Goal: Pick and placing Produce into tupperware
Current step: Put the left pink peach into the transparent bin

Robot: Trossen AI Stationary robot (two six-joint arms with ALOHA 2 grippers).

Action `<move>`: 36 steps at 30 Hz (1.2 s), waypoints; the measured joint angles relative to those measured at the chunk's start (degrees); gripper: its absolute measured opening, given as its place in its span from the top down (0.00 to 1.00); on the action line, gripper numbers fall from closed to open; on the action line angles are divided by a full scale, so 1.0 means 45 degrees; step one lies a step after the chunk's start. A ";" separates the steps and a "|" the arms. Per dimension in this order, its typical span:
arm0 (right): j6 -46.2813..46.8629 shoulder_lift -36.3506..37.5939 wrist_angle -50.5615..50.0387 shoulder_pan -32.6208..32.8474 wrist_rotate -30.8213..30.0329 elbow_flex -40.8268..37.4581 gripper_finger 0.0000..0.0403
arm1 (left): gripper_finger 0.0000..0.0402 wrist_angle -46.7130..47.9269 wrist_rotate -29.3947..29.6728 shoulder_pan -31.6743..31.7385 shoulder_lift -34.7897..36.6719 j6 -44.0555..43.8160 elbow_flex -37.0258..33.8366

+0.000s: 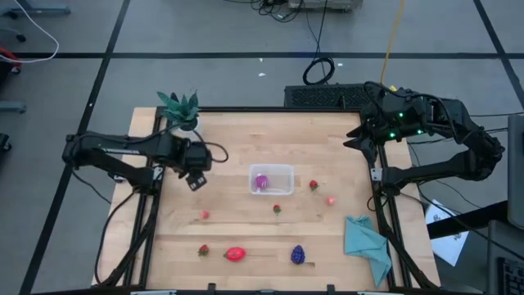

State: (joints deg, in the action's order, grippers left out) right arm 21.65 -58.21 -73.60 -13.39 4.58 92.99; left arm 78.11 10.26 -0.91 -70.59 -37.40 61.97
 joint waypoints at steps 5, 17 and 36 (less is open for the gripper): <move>0.0000 0.0001 0.0005 -0.0004 -0.0004 0.0000 0.55 | 0.32 -0.0484 -0.0732 -0.1099 0.0341 -0.1267 -0.1277; 0.0004 0.0004 0.0005 -0.0004 -0.0001 0.0000 0.55 | 0.32 -0.2730 -0.1490 -0.4276 0.0510 -0.4556 -0.2679; 0.0041 0.0003 0.0010 -0.0004 0.0001 0.0000 0.55 | 0.31 -0.5251 -0.0334 -0.7270 -0.1027 -0.7452 -0.2754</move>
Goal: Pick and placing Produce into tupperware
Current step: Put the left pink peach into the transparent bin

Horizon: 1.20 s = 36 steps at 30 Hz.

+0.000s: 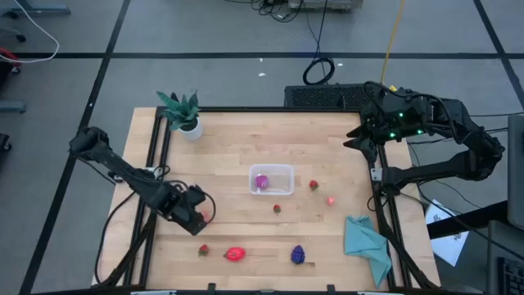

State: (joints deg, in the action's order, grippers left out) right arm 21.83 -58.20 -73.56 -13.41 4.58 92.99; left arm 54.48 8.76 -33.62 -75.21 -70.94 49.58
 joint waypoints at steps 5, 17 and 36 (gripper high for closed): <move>0.0003 -0.0003 0.0000 0.0002 0.0000 0.0000 0.55 | 0.31 -0.0452 -0.0571 -0.0026 -0.1042 0.0115 0.0000; 0.0149 -0.0003 0.0000 0.0002 0.0000 0.0000 0.55 | 0.28 -0.1310 -0.0936 -0.0045 -0.1570 0.0365 -0.0005; 0.0149 -0.0003 0.0000 0.0001 0.0000 0.0000 0.55 | 0.28 -0.1316 -0.0361 -0.0035 -0.1572 0.0414 -0.0005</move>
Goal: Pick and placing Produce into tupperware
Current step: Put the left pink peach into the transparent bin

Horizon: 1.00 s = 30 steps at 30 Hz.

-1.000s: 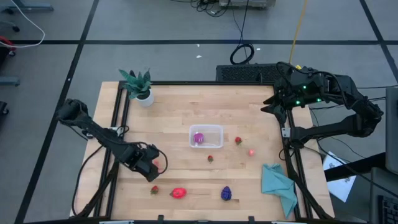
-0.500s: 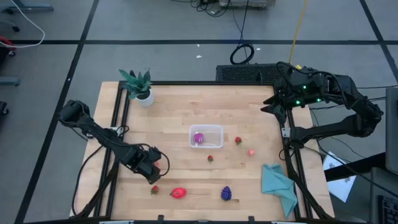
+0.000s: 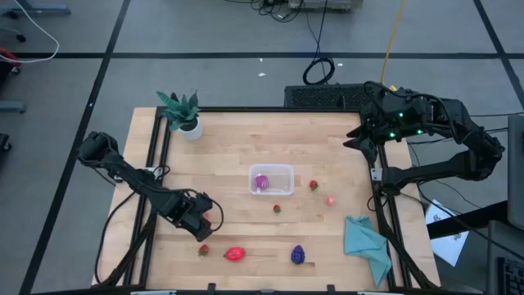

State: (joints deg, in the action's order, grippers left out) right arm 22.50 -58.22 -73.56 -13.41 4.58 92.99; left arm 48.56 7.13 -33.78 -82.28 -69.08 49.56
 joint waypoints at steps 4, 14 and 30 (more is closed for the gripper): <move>0.0000 0.0000 0.0004 0.0000 0.0000 0.0000 0.55 | 0.28 0.0000 0.0095 0.0000 0.0000 0.0049 0.0000; 0.0000 0.0000 0.0005 0.0004 0.0000 0.0000 0.55 | 0.28 0.0000 0.0407 0.0010 0.0001 0.0097 0.0000; 0.0000 0.0005 0.0000 -0.0001 0.0039 0.0000 0.55 | 0.23 -0.0898 -0.0250 0.0335 -0.0141 -0.0099 -0.0988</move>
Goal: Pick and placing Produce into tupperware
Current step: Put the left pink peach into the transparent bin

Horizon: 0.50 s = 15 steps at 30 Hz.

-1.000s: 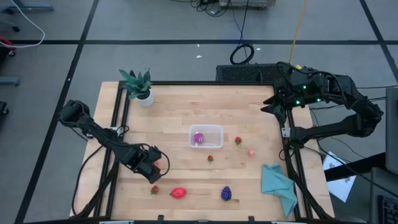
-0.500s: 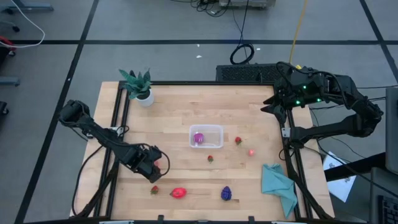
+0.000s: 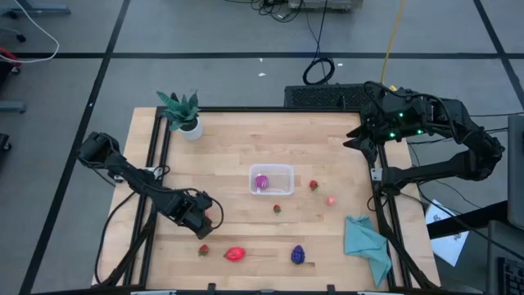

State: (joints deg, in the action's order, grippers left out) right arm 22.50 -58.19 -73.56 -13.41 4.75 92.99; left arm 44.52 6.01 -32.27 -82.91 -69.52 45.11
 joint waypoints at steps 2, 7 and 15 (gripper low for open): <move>0.0000 0.0000 0.0000 0.0005 -0.0001 0.0000 0.55 | 0.21 -0.0315 -0.0007 0.0000 0.0000 -0.0007 -0.0182; 0.0000 0.0000 0.0000 0.0004 0.0000 0.0000 0.55 | 0.19 -0.0647 -0.0002 0.0102 0.0000 0.0191 -0.0425; 0.0000 0.0000 0.0005 0.0000 0.0000 0.0000 0.55 | 0.19 -0.2602 -0.0032 0.0245 0.0000 0.0303 -0.1490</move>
State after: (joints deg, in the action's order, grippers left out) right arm 22.50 -58.19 -73.54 -13.41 4.75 92.99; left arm 32.81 5.87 -31.17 -82.91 -68.16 38.41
